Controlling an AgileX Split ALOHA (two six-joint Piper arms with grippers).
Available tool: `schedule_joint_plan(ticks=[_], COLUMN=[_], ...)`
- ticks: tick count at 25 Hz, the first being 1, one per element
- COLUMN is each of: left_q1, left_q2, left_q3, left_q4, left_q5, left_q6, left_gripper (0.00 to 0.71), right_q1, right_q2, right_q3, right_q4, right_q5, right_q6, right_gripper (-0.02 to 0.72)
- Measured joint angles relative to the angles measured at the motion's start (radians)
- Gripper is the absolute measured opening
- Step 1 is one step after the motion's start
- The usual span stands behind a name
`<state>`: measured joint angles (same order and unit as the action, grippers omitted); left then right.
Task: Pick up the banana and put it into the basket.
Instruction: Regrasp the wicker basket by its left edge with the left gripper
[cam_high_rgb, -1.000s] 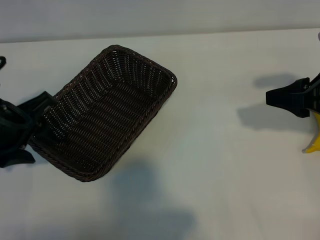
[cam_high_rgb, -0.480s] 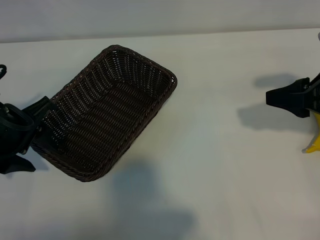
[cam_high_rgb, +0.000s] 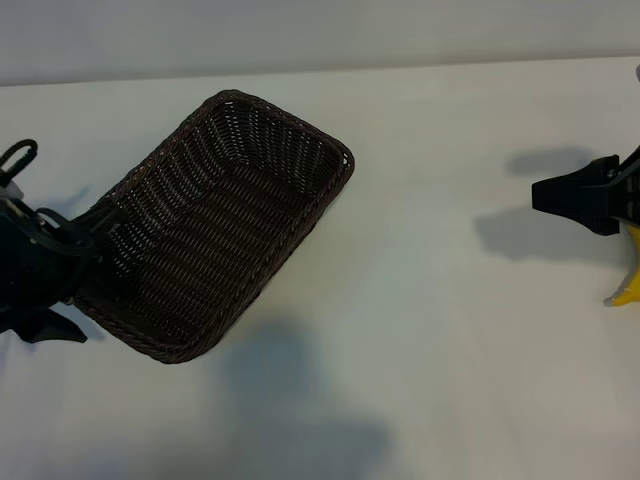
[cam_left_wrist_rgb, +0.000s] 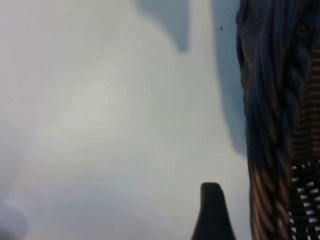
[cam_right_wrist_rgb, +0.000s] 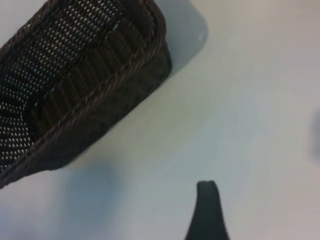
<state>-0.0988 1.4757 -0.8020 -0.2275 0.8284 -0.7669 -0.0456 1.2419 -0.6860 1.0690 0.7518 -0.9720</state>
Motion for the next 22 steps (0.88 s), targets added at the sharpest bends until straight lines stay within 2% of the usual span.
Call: schedule_joint_plan(ticks=[3, 9, 17, 20, 22], left_q1=[0.000, 0.000, 0.000, 0.000, 0.000], left_q2=[0.033, 0.111, 0.205, 0.208, 0.208], left_q3=[0.000, -0.001, -0.001, -0.001, -0.001], left_q4=[0.004, 0.000, -0.001, -0.001, -0.001], left_q5=[-0.021, -0.129, -0.188, -0.191, -0.191], left_q6=[0.000, -0.003, -0.004, -0.007, -0.007], left_gripper=[0.539, 0.539, 0.536, 0.502, 0.445], right_q1=[0.000, 0.000, 0.000, 0.000, 0.000], right_q2=[0.000, 0.000, 0.000, 0.000, 0.000], right_q3=[0.000, 0.000, 0.000, 0.000, 0.000], right_q4=[0.000, 0.000, 0.000, 0.000, 0.000], right_q5=[0.000, 0.000, -0.012, -0.012, -0.014], right_q6=[0.000, 0.000, 0.000, 0.000, 0.000], right_gripper=[0.556, 0.556, 0.556, 0.556, 0.556])
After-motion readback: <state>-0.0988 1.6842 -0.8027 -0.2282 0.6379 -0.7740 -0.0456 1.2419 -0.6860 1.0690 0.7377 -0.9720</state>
